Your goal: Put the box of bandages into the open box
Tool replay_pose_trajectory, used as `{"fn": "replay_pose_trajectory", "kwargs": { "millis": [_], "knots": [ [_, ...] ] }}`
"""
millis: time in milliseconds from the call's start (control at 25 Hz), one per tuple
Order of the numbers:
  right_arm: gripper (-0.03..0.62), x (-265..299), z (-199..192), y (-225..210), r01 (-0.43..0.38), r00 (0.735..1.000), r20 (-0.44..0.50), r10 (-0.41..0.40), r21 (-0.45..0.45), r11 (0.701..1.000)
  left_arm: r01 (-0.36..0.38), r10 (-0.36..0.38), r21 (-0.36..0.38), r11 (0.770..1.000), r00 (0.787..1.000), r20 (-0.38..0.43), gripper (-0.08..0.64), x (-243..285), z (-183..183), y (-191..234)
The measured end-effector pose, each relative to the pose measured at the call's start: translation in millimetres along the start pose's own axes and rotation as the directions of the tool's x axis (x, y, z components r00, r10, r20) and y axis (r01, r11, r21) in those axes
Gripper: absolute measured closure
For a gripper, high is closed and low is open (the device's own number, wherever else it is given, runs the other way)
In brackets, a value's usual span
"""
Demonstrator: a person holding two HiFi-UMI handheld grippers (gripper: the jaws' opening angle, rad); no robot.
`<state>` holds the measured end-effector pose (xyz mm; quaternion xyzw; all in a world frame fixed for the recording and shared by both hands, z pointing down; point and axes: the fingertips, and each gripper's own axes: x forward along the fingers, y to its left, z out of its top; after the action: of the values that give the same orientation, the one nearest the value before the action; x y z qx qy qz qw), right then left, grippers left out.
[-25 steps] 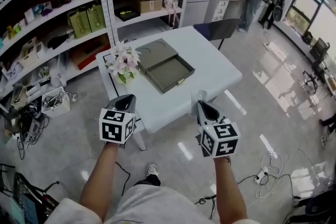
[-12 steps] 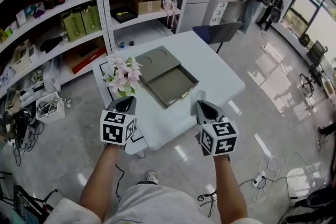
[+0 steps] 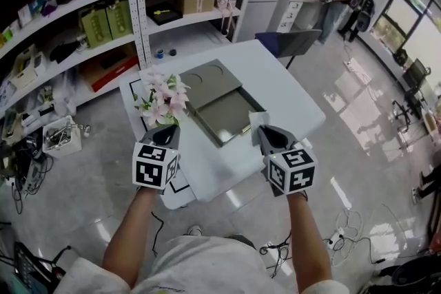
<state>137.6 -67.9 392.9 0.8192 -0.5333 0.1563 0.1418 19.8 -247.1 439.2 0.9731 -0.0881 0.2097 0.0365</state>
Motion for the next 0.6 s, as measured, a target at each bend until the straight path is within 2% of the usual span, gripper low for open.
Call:
{"fn": "replay_pose_trajectory", "kwargs": {
  "millis": [280, 440, 600],
  "knots": [
    [0.588, 32, 8, -18, -0.076, 0.997, -0.036, 0.073, -0.086, 0.993, -0.037, 0.037, -0.009, 0.999, 0.999, -0.023, 0.555, 15, -7, 8],
    [0.588, 54, 13, -33, -0.143, 0.989, -0.048, 0.138, -0.136, 0.980, -0.102, 0.101, -0.026, 0.994, 0.994, -0.035, 0.555, 22, -9, 14],
    [0.589, 79, 19, -47, -0.236, 0.971, -0.064, 0.228, -0.173, 0.956, -0.193, 0.190, -0.058, 0.979, 0.980, -0.057, 0.555, 26, -13, 17]
  ]
}}
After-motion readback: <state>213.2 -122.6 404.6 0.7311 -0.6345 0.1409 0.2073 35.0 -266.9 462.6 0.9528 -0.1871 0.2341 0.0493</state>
